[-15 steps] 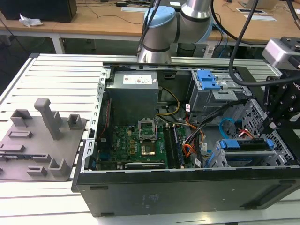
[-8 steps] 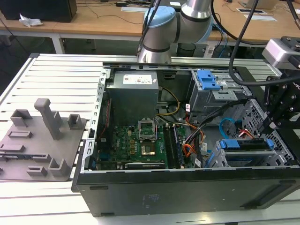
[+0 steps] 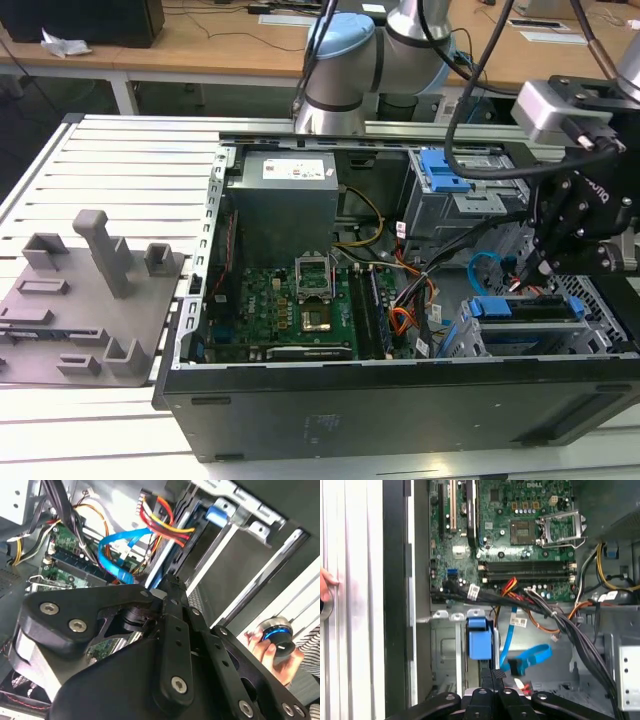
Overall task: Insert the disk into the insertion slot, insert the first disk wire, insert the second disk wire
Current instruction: 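Insert the first disk wire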
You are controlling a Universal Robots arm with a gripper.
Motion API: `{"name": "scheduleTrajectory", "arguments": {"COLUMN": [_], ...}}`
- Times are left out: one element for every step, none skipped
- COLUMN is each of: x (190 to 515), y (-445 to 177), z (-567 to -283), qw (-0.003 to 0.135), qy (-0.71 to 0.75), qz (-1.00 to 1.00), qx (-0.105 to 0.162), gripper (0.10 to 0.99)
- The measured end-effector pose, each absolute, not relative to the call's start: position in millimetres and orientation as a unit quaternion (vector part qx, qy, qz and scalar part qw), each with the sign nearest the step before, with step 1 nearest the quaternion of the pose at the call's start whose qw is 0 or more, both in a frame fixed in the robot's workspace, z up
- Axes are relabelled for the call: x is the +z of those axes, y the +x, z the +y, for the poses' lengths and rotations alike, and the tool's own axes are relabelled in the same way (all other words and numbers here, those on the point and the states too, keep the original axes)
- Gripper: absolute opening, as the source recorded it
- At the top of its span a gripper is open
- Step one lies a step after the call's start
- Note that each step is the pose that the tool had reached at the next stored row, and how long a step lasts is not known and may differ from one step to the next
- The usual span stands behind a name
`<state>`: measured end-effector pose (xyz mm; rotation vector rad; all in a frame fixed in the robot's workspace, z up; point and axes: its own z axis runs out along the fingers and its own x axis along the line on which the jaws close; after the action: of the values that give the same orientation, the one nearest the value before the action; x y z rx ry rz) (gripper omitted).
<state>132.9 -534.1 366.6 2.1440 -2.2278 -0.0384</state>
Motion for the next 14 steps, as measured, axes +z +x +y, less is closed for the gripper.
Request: {"name": "scheduleTrajectory", "arguments": {"x": [366.5, 366.5, 366.5, 366.6, 366.5, 366.5, 366.5, 366.6, 366.5, 366.5, 366.6, 366.5, 366.6, 366.6], "y": [130.6, 128.9, 128.8, 128.7, 128.7, 128.7, 128.7, 128.7, 128.7, 128.6, 128.6, 128.6, 128.6, 128.6], "z": [-534.2, -534.2, -534.2, -534.2, -534.1, -534.1, -534.2, -534.2, -534.2, -534.2, -534.2, -534.2, -534.2, -534.1], "qw": [0.025, 0.025, 0.025, 0.025, 0.025, 0.025, 0.025, 0.025, 0.025, 0.025, 0.025, 0.025, 0.025, 0.025], "qy": [0.693, 0.693, 0.693, 0.693, 0.693, 0.693, 0.693, 0.693, 0.693, 0.693, 0.693, 0.693, 0.693, 0.693], "qz": [-0.720, -0.720, -0.720, -0.720, -0.720, -0.720, -0.720, -0.720, -0.720, -0.720, -0.720, -0.720, -0.720, -0.720], "qx": [-0.012, -0.012, -0.012, -0.012, -0.012, -0.012, -0.012, -0.012, -0.012, -0.012, -0.012, -0.012, -0.012, -0.012], "gripper": [0.106, 0.106, 0.106, 0.106, 0.106, 0.106, 0.106, 0.106, 0.106, 0.106, 0.106, 0.106, 0.106, 0.106]}}
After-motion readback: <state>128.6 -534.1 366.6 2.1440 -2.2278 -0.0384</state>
